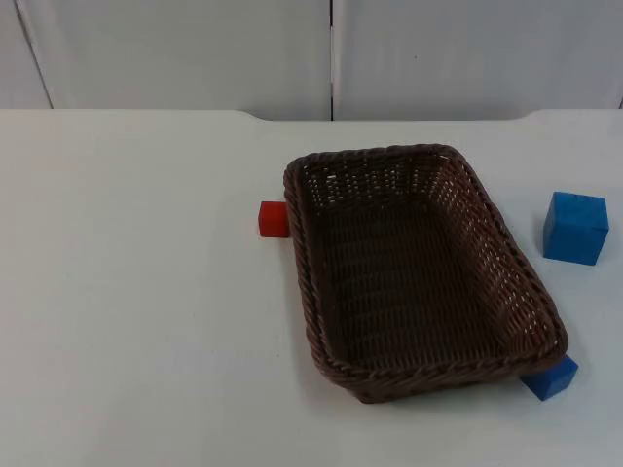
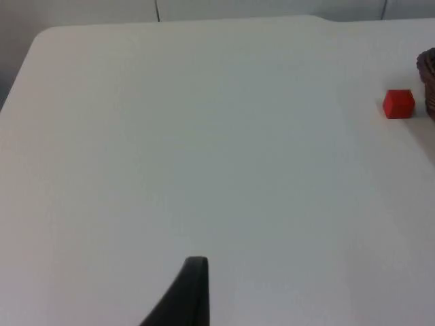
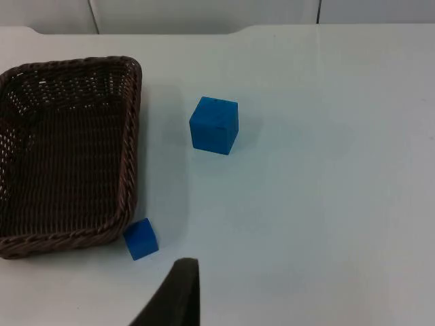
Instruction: Pick up the basket with the left hand and place the largest block into the basket with the right hand.
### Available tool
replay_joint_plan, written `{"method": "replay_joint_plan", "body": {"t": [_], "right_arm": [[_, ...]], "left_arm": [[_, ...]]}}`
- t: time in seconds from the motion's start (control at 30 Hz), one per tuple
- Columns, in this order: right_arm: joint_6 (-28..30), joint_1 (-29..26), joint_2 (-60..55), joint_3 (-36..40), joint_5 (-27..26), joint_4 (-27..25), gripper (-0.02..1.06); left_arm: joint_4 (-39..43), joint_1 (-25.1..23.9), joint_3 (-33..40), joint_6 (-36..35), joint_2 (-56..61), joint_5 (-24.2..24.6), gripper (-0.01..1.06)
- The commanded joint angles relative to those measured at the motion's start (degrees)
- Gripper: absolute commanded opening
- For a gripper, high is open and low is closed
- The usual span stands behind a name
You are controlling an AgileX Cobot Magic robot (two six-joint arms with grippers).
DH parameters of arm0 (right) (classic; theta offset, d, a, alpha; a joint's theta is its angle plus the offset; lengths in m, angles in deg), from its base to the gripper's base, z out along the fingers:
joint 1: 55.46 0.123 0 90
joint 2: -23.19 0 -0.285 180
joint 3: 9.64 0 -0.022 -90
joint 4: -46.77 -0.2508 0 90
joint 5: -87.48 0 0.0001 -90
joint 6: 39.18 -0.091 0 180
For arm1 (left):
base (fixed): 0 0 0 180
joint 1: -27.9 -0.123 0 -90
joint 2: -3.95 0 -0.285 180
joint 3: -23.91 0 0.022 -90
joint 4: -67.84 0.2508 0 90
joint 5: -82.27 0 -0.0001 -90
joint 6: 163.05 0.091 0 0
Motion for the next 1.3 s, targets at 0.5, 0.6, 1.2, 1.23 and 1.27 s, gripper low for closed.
{"method": "replay_joint_plan", "body": {"t": [0.5, 0.6, 1.2, 1.23, 1.27], "right_arm": [[0.76, -0.40, 0.25, 0.38, 0.08, -0.11, 1.05], [0.76, -0.40, 0.25, 0.38, 0.08, -0.11, 1.05], [0.76, -0.40, 0.25, 0.38, 0.08, -0.11, 1.05], [0.76, -0.40, 0.25, 0.38, 0.08, -0.11, 1.05], [0.76, -0.40, 0.25, 0.38, 0.08, -0.11, 1.05]], "left_arm": [[-3.97, -0.12, -2.12, -0.30, -7.84, -5.72, 1.05], [-4.51, -0.12, -2.12, -0.30, -8.52, -7.32, 1.05], [-9.42, -0.12, -2.12, 1.53, -15.72, -13.24, 1.05], [-9.91, -0.12, -2.12, 1.92, -16.86, -13.40, 1.05], [-9.91, -0.12, -2.12, 1.92, -16.86, -13.40, 1.05]]}}
